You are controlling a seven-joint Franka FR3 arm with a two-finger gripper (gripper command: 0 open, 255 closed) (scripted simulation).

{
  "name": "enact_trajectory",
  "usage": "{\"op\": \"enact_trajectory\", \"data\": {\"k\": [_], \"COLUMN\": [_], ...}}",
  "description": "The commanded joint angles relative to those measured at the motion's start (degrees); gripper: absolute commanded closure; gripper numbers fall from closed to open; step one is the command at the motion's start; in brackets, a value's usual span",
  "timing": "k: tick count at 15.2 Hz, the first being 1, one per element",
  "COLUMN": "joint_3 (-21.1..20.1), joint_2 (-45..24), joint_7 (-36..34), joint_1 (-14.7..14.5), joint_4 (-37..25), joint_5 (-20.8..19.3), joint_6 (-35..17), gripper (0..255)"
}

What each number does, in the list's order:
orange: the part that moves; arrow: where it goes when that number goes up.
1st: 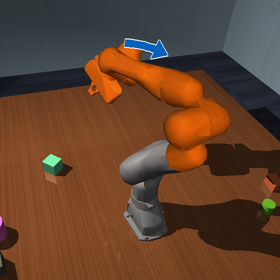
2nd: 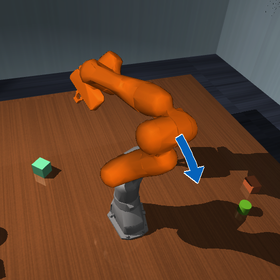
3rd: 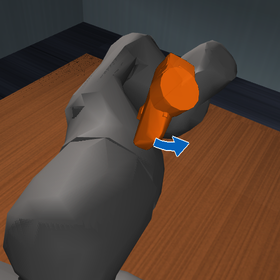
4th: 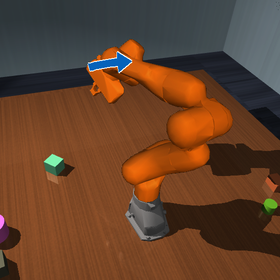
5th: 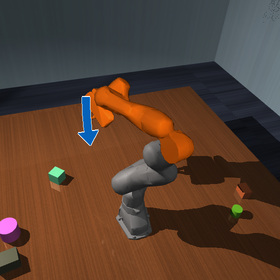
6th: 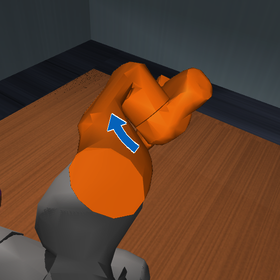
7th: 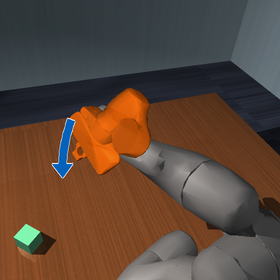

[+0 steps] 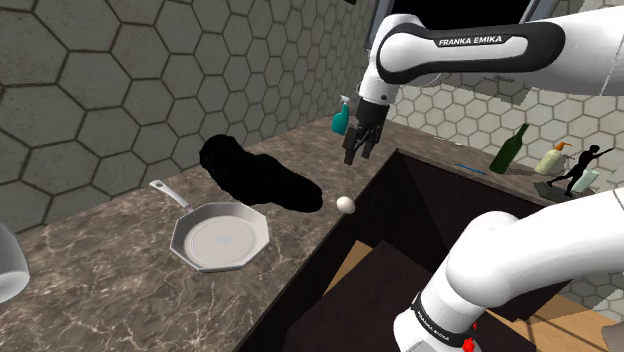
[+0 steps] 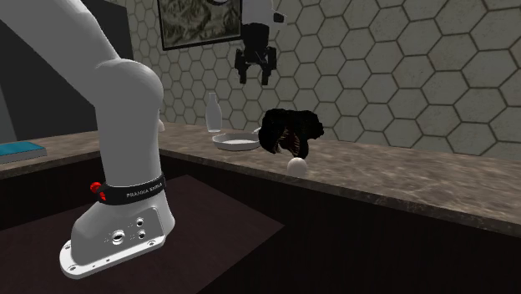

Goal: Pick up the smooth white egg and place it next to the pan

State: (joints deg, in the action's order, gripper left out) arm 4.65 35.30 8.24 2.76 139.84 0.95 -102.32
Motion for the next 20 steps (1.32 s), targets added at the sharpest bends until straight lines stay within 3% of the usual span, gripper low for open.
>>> {"op": "enact_trajectory", "data": {"k": [1, 10, 20], "joint_3": [0.81, 5.39, 9.22], "joint_2": [-2.74, -17.48, -36.7], "joint_7": [1.07, 6.58, 12.61], "joint_1": [0.41, 2.76, 5.13], "joint_4": [1.08, 2.67, -1.71], "joint_5": [-0.75, -3.83, -4.04], "joint_6": [-3.25, -16.98, -29.36], "gripper": [0, 0, 0]}}
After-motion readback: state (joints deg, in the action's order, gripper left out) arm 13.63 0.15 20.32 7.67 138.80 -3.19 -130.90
